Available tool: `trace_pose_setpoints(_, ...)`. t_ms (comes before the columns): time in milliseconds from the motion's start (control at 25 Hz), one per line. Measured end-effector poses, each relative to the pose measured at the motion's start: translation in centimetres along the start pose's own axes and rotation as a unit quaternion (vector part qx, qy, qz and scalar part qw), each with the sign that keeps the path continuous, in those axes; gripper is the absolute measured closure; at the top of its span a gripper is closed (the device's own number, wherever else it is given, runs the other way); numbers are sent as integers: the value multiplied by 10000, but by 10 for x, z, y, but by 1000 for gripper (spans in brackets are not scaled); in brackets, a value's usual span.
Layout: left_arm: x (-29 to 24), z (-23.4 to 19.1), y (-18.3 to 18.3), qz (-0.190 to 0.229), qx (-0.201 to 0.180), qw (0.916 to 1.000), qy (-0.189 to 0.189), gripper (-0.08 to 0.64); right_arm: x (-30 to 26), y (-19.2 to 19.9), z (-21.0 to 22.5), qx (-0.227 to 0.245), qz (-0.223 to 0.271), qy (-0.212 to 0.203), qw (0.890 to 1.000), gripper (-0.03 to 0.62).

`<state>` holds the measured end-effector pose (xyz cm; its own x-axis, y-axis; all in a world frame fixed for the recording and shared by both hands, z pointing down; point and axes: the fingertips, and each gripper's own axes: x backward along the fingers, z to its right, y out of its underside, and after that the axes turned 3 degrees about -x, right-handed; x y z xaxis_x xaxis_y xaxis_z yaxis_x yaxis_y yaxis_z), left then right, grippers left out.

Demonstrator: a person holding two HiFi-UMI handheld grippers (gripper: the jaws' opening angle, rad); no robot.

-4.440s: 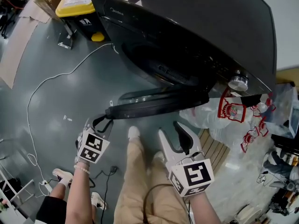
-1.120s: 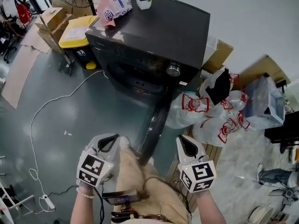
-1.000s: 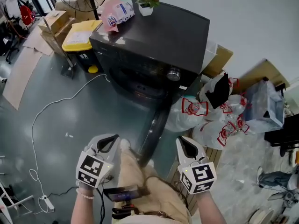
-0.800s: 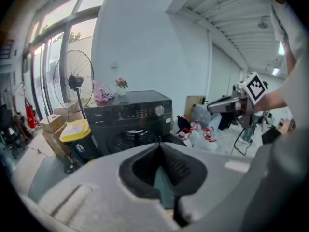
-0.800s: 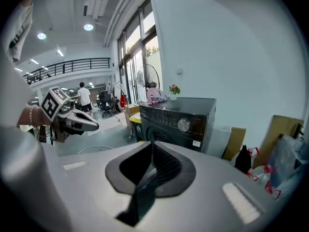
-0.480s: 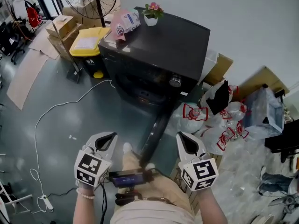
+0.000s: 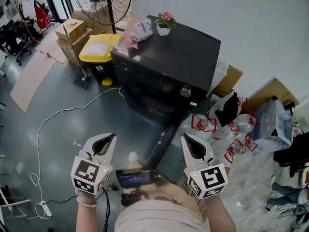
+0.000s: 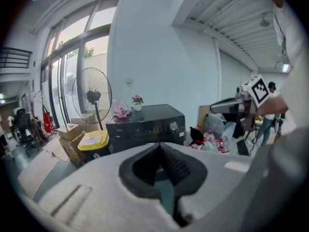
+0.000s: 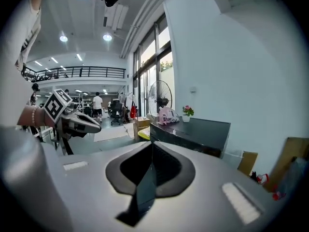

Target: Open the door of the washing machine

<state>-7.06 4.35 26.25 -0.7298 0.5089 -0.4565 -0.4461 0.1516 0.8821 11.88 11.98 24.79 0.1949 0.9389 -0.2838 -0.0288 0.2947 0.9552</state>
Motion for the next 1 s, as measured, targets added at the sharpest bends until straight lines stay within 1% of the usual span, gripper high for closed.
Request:
trace_pose_setpoints(160, 11, -4, -11, 177, -1, 9998, -135, 566, -1, -11, -6, 93, 102, -74, 9999, 584)
trace_pose_setpoints(320, 17, -4, -16, 286, 47, 9994, -185, 566, -1, -18, -9, 148, 168, -119, 9997, 584)
trace_pose_setpoints(1000, 26, -2, -18, 408, 81, 9988, -256, 566, 1, -27, -18, 261, 263, -231, 9990, 588)
